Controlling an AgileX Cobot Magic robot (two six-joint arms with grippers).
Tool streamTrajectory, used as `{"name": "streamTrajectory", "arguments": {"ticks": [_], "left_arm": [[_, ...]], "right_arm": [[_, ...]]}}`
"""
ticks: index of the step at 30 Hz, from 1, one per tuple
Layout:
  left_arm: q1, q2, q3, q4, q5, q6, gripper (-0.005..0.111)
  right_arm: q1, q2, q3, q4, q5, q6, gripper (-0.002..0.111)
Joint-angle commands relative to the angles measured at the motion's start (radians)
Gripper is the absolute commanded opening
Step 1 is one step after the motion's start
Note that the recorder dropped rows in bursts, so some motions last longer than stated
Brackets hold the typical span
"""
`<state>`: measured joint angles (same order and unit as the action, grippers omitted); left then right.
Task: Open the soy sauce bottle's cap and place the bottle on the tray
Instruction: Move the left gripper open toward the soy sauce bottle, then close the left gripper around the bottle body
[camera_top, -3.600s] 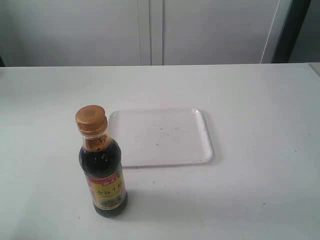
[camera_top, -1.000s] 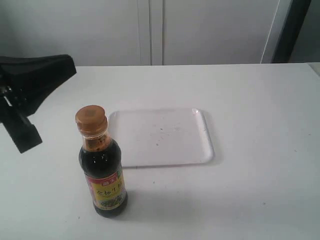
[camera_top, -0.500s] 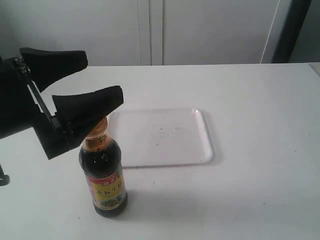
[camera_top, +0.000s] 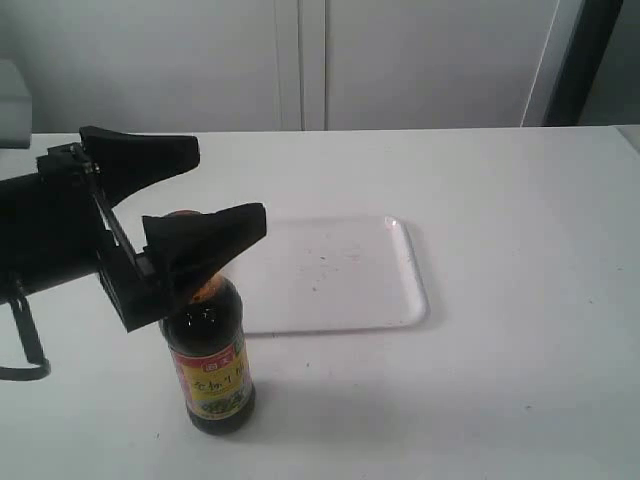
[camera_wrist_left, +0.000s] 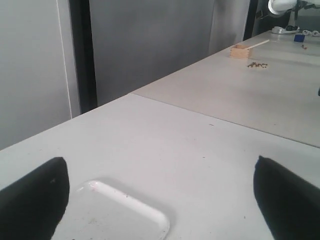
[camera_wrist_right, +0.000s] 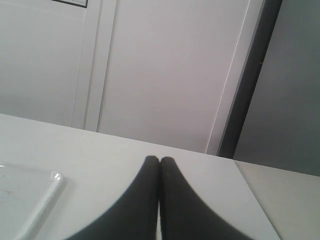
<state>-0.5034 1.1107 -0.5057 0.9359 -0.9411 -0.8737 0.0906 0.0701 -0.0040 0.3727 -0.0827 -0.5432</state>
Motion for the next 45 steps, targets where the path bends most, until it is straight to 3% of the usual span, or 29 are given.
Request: {"name": "streamTrajectory", "arguments": {"ticks": [1,13,29,38,45], "left_arm": [[-0.007,-0.001,0.043,-0.002,-0.021,0.021,0.105],[-0.007,0.001,0.133,-0.089,-0.038,0.136,0.105],[-0.007,0.161,0.157,-0.132,-0.182,0.222,0.105],[-0.007,0.171,0.247,-0.22,-0.233,0.347,0.105],[-0.007,0.323,0.247,-0.264,-0.28,0.416,0.105]], "right_arm": [[0.002,-0.003,0.004,-0.007,-0.012,-0.001,0.0],[0.002,-0.003,0.004,-0.007,-0.012,-0.001,0.0],[0.002,-0.003,0.004,-0.007,-0.012,-0.001,0.0],[0.002,-0.003,0.004,-0.007,-0.012,-0.001,0.0],[0.002,-0.003,0.004,-0.007,-0.012,-0.001,0.0]]}}
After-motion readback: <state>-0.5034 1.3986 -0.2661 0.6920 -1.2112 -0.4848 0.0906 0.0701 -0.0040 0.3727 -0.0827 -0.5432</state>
